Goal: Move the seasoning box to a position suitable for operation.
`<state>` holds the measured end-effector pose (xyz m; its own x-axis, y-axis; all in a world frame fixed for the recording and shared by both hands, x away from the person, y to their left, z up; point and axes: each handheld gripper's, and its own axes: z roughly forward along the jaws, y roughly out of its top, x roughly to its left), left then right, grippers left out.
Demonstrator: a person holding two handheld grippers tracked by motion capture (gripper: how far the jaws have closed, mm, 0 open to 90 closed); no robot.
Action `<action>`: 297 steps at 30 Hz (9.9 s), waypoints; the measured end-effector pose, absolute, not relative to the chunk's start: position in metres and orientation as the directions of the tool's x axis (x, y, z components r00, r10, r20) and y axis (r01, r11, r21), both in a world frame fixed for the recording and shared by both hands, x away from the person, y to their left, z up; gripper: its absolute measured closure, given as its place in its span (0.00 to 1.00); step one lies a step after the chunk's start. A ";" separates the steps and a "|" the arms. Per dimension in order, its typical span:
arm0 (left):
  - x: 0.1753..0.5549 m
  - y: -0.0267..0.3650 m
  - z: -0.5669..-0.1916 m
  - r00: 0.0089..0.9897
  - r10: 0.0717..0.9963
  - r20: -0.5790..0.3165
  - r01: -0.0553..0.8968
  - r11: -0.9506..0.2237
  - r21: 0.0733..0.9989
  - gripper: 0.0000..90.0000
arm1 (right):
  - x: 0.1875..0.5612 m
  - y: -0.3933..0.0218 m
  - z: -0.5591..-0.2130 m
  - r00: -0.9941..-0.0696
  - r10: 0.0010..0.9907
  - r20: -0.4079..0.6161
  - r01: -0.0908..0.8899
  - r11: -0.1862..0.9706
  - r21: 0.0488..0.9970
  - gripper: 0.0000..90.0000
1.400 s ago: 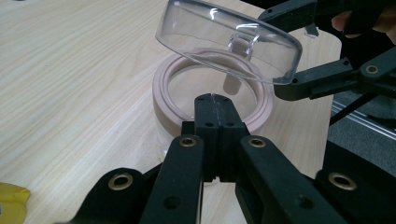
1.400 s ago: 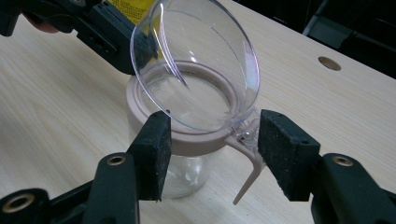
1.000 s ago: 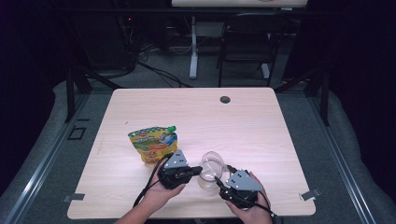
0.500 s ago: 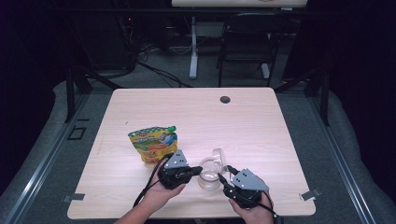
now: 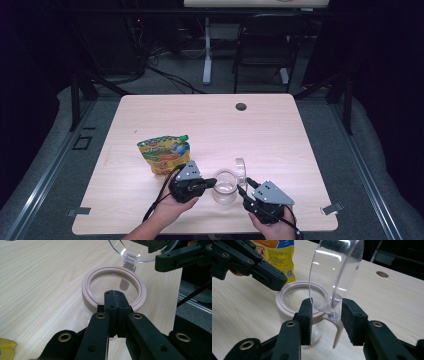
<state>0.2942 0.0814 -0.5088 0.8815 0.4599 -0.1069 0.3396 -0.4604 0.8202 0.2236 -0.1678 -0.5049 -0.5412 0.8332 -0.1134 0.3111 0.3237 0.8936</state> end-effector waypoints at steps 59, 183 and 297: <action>0.276 0.152 -0.509 0.775 0.622 -0.110 0.406 -0.359 0.840 0.68 | 0.295 -0.193 -0.542 -0.488 0.866 0.106 0.537 0.202 0.819 0.86; 0.339 0.223 -0.537 0.657 0.672 -0.341 0.594 -0.183 0.783 0.53 | 0.277 -0.239 -0.548 -0.483 0.856 0.186 0.553 0.133 0.822 0.65; 0.357 0.202 -0.580 0.668 0.672 -0.320 0.601 -0.233 0.765 0.57 | 0.267 -0.247 -0.550 -0.452 0.874 0.180 0.555 0.118 0.823 0.63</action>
<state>0.3569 0.2016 -0.5803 0.6682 0.6716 -0.3201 0.6008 -0.2333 0.7646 0.2668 -0.2466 -0.5499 -0.4520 0.8737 0.1799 0.5555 0.1179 0.8231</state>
